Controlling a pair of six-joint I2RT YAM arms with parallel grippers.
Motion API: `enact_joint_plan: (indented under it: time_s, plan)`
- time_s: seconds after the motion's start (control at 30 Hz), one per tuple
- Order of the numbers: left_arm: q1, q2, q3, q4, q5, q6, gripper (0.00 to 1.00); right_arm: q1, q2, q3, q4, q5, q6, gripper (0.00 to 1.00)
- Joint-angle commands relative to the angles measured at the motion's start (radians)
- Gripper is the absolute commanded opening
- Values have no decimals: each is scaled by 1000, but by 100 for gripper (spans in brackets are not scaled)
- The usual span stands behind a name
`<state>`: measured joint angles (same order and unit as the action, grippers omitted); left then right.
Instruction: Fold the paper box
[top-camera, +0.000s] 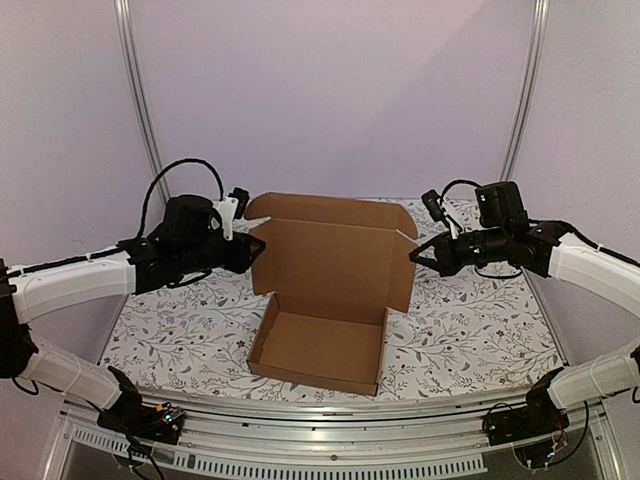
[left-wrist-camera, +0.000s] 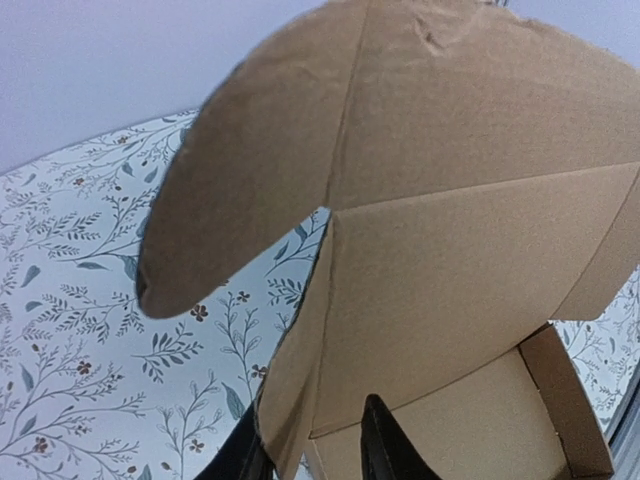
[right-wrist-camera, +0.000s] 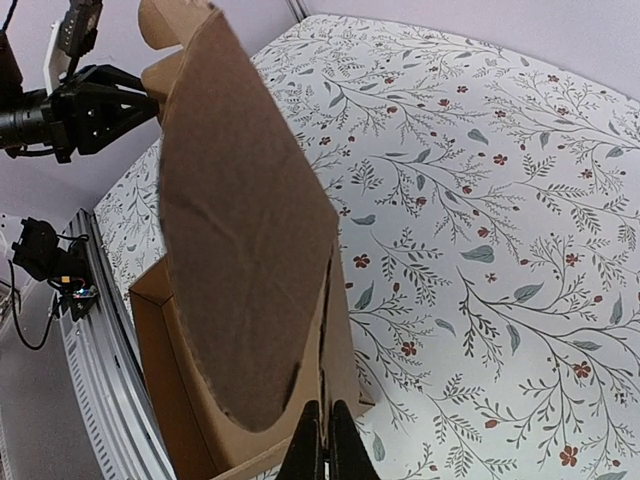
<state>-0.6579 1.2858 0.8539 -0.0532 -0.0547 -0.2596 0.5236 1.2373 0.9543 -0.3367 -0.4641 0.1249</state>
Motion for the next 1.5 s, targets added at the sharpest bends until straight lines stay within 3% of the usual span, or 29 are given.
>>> enact_joint_plan:
  time_s: [0.0, 0.23, 0.43, 0.73, 1.1, 1.47]
  plan:
    - [14, 15, 8, 36, 47, 5, 26, 7, -18, -15, 47, -23, 5, 0]
    - [12, 23, -1, 79, 70, -7, 0, 42, -17, -17, 66, 17, 27, 0]
    - [-38, 10, -17, 74, -33, -44, 0, 126, -29, -34, 107, 162, 89, 0]
    - [-183, -39, -31, -11, -358, -157, 0, 378, -28, -32, 168, 615, 249, 0]
    - [-319, -79, -102, -2, -463, -257, 0, 601, 82, 18, 221, 1053, 431, 0]
    - [-413, -109, -192, -3, -577, -367, 0, 720, 182, -23, 267, 1289, 484, 0]
